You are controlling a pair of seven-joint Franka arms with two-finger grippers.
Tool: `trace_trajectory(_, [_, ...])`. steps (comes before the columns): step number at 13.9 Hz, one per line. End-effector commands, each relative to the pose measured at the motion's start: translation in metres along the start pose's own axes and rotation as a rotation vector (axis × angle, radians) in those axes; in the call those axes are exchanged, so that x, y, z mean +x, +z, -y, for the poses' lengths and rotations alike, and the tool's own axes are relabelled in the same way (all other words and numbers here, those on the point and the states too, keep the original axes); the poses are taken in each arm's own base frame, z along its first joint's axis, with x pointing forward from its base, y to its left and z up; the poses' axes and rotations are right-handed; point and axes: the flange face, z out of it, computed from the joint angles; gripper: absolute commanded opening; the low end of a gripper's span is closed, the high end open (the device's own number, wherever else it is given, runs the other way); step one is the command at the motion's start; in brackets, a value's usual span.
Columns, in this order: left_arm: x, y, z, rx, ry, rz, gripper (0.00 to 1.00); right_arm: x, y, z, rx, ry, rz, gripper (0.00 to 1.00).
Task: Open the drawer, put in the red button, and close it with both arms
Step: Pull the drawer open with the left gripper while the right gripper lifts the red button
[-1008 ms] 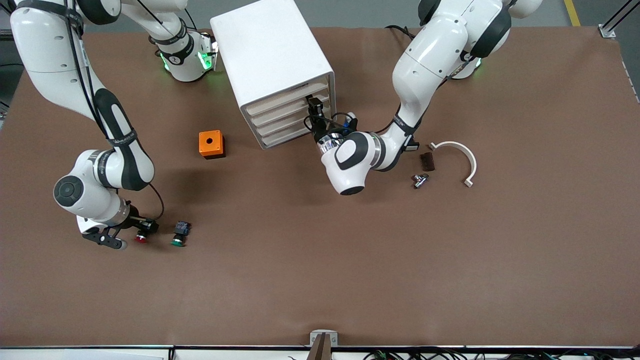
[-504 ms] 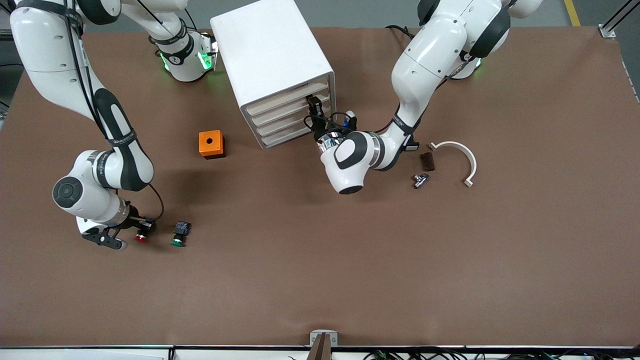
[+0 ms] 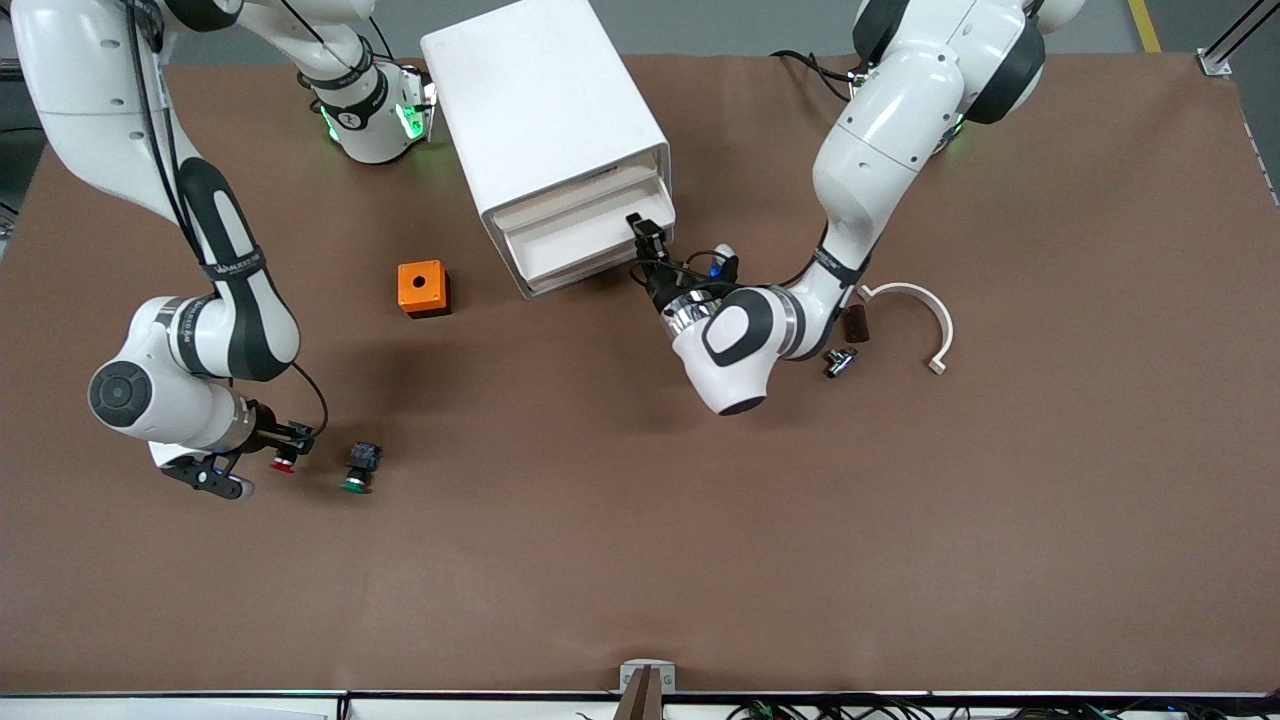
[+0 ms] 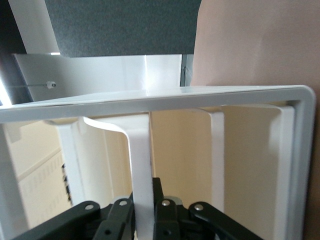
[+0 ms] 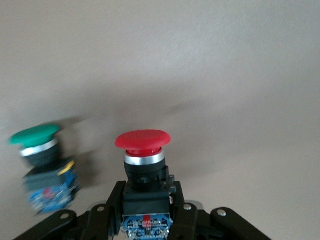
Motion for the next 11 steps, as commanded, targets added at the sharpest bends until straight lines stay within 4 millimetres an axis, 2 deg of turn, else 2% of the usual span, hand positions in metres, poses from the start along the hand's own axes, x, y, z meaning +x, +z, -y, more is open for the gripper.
trace_trajectory(1, [0.005,-0.028,0.007,0.043,0.018,0.066,0.08,-0.034,-0.051,0.039,-0.005,0.091,0.01,0.0])
trace_trajectory(3, [0.013,-0.049,0.005,0.039,0.016,0.098,0.09,-0.058,-0.078,0.066,0.038,0.166,0.051,0.0])
trace_trajectory(7, [0.023,-0.079,0.004,0.051,0.018,0.167,0.1,-0.101,-0.134,0.098,0.092,0.25,0.103,0.0])
trace_trajectory(9, [0.029,-0.091,0.004,0.052,0.018,0.191,0.11,-0.139,-0.163,0.127,0.087,0.29,0.103,0.0])
trace_trajectory(11, [0.034,-0.1,0.001,0.05,0.018,0.206,0.11,-0.181,-0.182,0.159,0.089,0.34,0.092,0.0])
